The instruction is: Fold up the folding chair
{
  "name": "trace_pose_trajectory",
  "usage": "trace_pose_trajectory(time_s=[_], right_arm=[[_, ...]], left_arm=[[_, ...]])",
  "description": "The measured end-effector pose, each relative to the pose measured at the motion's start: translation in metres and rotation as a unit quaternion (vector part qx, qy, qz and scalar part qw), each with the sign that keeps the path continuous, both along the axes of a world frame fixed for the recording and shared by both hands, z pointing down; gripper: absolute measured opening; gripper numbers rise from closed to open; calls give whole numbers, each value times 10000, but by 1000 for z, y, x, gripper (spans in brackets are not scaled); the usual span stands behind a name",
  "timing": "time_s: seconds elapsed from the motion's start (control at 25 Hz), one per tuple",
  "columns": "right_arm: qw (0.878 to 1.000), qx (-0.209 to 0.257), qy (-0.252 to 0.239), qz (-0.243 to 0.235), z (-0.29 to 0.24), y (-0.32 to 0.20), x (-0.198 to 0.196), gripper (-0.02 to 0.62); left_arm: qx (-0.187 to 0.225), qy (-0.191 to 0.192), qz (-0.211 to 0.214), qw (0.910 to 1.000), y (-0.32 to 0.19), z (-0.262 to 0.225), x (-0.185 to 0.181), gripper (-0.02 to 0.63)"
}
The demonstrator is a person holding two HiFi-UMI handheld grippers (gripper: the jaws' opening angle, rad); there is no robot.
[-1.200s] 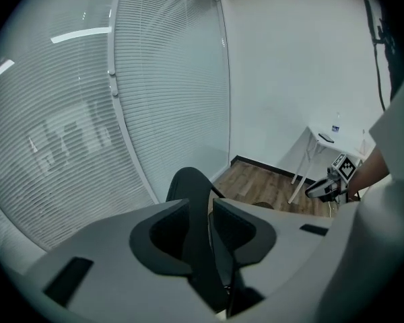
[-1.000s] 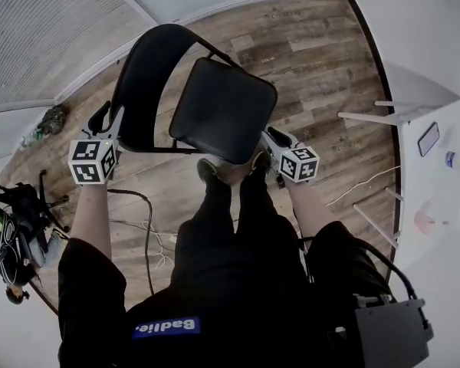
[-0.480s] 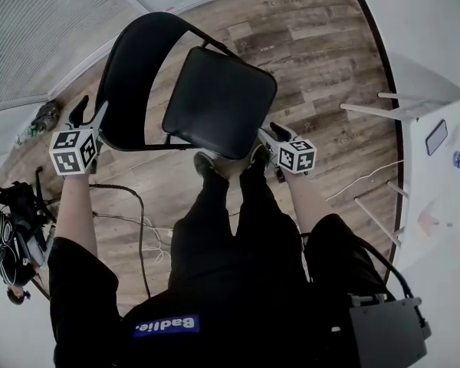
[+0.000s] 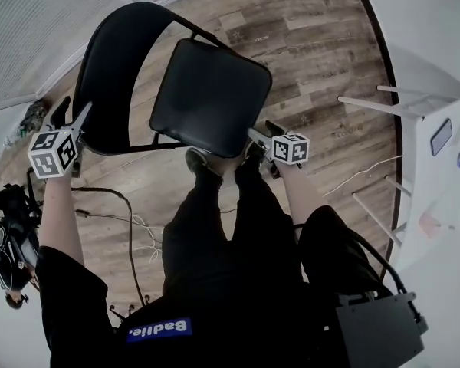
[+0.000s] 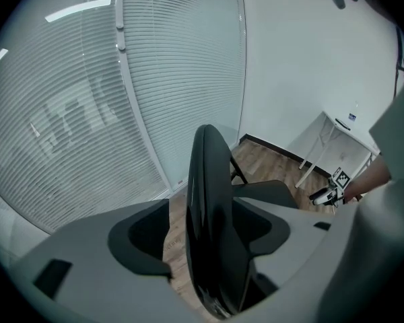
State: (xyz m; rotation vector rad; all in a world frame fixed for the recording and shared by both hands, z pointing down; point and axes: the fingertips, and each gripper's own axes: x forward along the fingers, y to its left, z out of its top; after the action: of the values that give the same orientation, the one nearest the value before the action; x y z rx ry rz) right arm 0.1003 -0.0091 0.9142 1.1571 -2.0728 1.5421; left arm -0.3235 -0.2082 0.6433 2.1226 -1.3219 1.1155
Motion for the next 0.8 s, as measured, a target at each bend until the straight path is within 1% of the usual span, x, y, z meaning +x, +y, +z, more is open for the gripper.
trace_pose_trajectory(time_s=[0.16,0.28,0.52,0.64,0.8], right_arm=[[9993,-283,-174,179,34,2,1,357],[9985,-361,-291,295,51,0,5,375],[9966,-478,-556,377,81,-2,0,388],[9945,-524,-740,518,94,-7,1,390],[9893,-593,-1104,753,107,-12,1,390]], left_arm=[[-76,166,59,9998,-5,8,5,278],[-109,256,135,9995,-6,16,10,278],[-146,265,248,9992,-7,22,11,278],[-176,369,307,9987,-8,26,17,278],[-275,471,376,9978,-6,34,21,278]])
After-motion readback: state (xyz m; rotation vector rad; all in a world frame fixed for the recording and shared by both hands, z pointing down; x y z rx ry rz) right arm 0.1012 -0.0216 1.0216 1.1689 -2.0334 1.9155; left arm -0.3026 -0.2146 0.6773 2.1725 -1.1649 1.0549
